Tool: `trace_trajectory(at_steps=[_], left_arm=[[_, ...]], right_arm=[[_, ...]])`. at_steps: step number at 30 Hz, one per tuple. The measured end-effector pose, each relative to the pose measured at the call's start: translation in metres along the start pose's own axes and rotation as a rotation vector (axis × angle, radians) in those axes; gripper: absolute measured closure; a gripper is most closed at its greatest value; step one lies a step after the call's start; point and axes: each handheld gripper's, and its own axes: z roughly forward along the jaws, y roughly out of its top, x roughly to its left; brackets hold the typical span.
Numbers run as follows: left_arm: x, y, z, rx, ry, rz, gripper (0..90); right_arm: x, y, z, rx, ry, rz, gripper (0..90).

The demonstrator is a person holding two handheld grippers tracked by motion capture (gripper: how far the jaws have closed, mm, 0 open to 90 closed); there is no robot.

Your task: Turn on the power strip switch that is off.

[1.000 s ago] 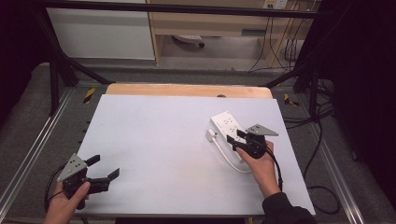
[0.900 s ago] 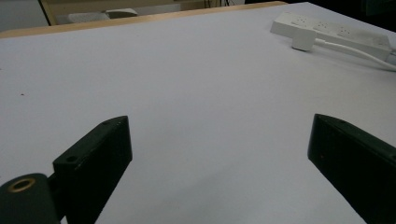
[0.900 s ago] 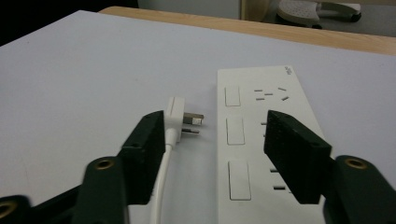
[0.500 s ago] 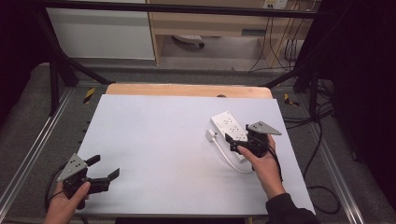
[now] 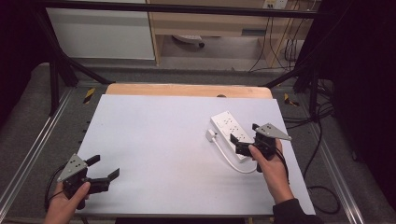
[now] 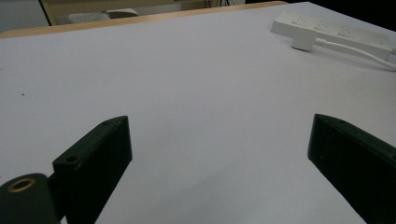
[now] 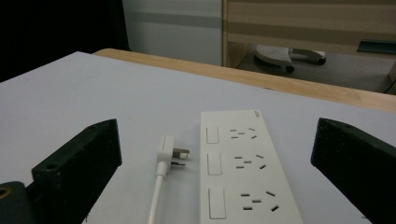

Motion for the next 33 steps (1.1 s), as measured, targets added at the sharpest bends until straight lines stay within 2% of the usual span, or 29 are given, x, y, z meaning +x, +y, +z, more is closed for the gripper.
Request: trace_trajectory(at_steps=[7,13,17,23,29,33], left_arm=[[0.0,0.0,0.0,0.002,0.001,0.004,6.7],[-0.001,0.0,0.0,0.003,0.002,0.005,6.7],[-0.001,0.0,0.0,0.002,0.002,0.005,6.7],[-0.001,0.0,0.001,0.004,0.0,0.008,6.7],[-0.001,0.0,0.001,0.004,0.001,0.008,6.7],[-0.001,0.0,0.001,0.005,0.0,0.008,6.7]], right_arm=[[-0.009,-0.003,-0.018,-0.031,-0.021,-0.016,1.8],[-0.015,-0.013,-0.033,-0.044,-0.037,-0.025,1.6],[-0.02,-0.024,-0.044,-0.041,-0.058,-0.042,1.6],[-0.029,-0.041,-0.057,-0.033,-0.078,-0.033,1.6],[-0.036,-0.051,-0.064,-0.025,-0.083,-0.027,1.7],[-0.043,-0.06,-0.066,0.002,-0.097,-0.013,2.1]])
